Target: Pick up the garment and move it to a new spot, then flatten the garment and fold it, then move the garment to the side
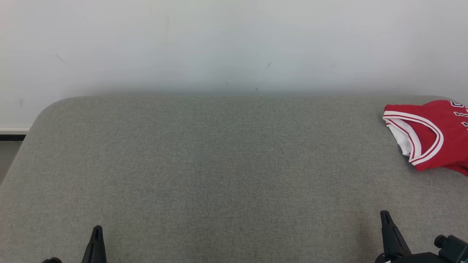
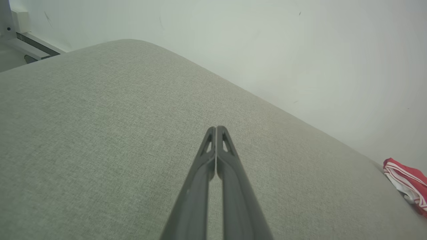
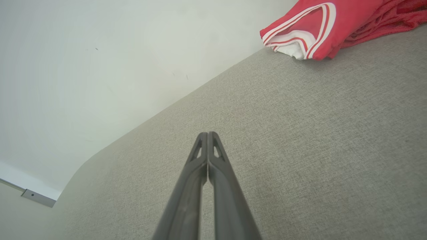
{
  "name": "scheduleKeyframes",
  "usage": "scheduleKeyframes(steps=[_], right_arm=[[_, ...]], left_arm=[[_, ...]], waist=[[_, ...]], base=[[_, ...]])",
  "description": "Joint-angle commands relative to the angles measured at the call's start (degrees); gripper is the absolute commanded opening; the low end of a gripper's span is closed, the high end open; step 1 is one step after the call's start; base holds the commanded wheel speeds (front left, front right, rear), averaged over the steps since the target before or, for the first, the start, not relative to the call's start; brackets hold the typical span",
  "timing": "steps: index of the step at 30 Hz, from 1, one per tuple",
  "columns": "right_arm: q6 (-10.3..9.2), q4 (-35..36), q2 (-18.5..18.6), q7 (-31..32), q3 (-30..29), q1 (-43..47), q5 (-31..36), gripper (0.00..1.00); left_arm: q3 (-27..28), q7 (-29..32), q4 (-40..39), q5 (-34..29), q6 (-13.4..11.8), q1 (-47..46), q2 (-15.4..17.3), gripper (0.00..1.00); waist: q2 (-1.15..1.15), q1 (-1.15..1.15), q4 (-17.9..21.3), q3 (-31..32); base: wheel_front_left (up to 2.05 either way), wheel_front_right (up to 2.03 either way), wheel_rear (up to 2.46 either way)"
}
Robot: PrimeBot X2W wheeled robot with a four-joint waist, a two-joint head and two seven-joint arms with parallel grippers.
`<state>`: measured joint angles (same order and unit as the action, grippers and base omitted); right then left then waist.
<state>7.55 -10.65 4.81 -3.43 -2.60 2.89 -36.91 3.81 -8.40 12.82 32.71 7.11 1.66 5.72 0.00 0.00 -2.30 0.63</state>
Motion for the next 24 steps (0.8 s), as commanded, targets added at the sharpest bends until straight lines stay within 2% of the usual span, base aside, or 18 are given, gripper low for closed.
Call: scheduleKeyframes(steps=[1, 24], right_arm=[[-0.02, 0.6, 0.04, 0.36, -0.37, -1.47, -2.11, 0.0], [-0.05, -0.61, -0.59, 3.44, -1.56, -4.03, -19.16, 0.0]], left_arm=[[0.31, 0.35, -0.61, 2.35, 0.13, -1.8, 0.08, 0.0], [1.12, 5.01, -0.08, 20.62, 0.26, -3.9, -0.84, 0.0]], waist=[[0.0, 0.0, 0.03, -0.01], [0.0, 0.0, 0.55, -0.19]], base=[[0.0, 0.0, 0.0], [0.0, 0.0, 0.0]])
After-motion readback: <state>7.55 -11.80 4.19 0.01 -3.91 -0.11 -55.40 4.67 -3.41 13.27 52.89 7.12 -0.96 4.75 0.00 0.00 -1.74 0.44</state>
